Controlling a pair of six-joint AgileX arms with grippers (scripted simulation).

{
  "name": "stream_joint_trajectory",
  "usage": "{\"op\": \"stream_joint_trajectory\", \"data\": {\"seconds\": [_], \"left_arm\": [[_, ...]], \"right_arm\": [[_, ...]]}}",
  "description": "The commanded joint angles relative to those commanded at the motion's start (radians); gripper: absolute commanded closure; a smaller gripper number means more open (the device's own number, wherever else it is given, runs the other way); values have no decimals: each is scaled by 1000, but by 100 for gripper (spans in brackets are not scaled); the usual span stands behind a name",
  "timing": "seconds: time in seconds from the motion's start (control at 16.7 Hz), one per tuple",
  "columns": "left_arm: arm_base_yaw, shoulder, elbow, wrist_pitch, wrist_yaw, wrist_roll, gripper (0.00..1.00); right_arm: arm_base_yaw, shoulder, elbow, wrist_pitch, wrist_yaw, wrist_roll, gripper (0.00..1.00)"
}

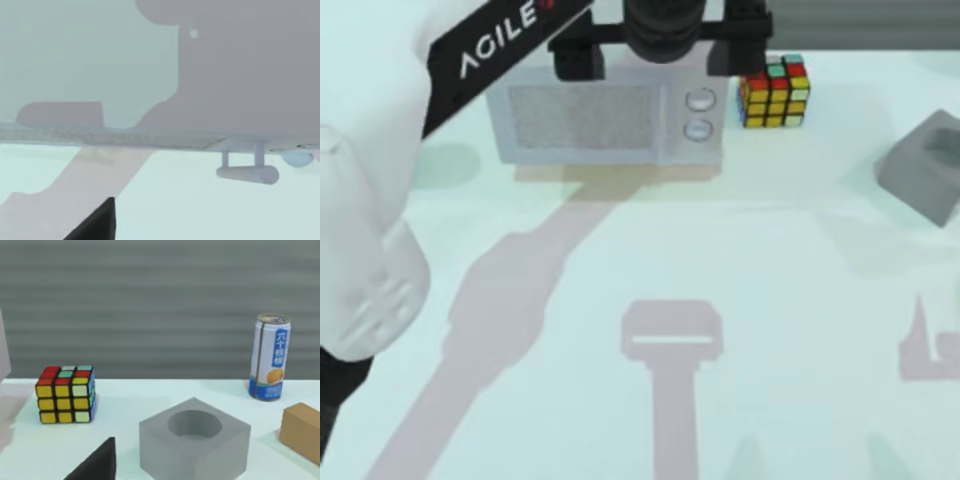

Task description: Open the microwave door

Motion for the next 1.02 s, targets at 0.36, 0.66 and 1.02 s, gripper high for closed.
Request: {"op": "stream_joint_trajectory", "data": {"seconds": [0.36, 0.66, 1.02], "left_arm": [[39, 81, -77, 171, 17, 38, 0], [41, 86, -81, 180, 19, 40, 8], [41, 86, -81, 180, 19, 40, 53]], "right_arm": [[0, 0, 0, 0, 0, 0, 0], [0, 0, 0, 0, 0, 0, 0], [0, 0, 0, 0, 0, 0, 0]]}}
